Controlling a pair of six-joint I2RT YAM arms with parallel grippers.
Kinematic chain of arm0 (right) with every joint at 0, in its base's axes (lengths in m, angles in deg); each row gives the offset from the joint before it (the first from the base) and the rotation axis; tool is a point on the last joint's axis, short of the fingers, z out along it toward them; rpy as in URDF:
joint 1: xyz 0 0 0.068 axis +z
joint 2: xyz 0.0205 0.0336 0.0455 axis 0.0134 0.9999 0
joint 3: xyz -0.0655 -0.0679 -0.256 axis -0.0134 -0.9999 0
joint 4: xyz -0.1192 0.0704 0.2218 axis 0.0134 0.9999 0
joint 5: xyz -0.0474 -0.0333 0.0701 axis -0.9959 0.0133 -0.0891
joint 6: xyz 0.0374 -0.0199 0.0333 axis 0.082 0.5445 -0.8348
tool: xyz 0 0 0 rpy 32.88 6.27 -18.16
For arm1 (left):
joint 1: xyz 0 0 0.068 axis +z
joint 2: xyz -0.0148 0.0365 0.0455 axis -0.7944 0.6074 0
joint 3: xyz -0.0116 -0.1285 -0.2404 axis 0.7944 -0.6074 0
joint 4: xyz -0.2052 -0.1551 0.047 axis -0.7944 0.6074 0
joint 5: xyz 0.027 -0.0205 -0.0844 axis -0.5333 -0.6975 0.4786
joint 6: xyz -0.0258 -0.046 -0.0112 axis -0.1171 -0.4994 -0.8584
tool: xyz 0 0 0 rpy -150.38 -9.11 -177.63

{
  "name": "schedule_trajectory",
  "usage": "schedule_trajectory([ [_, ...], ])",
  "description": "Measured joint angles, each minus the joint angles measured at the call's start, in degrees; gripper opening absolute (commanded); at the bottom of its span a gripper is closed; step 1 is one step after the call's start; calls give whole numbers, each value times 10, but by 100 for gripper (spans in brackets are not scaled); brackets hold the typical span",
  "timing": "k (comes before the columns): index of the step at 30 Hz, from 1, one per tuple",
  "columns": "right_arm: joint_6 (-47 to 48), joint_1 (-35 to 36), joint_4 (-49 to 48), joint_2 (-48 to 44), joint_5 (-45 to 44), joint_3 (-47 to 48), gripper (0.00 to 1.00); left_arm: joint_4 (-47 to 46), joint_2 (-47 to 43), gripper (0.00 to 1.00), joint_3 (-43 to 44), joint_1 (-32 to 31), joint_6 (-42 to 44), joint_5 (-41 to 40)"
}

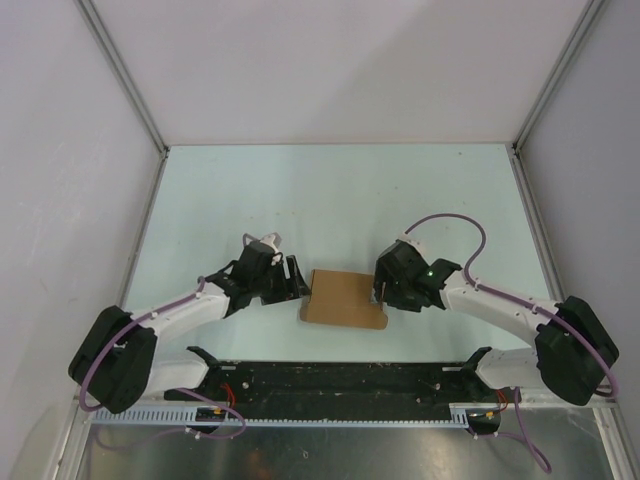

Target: Fold the paper box

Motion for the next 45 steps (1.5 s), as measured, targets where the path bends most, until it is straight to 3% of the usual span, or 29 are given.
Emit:
schedule_trajectory([
  [16,-6,4,-11,3,-3,0,75,-5,-4,75,0,0,6,-4],
  [26,-9,10,4,-62,3,-5,75,3,-118,76,-27,-5,-2,-9],
  [34,-39,62,24,-85,-10,-5,73,5,-138,75,-29,-65,-6,-21],
  [45,-67,89,21,-69,-29,-27,67,7,-84,73,-29,-124,-6,-62],
])
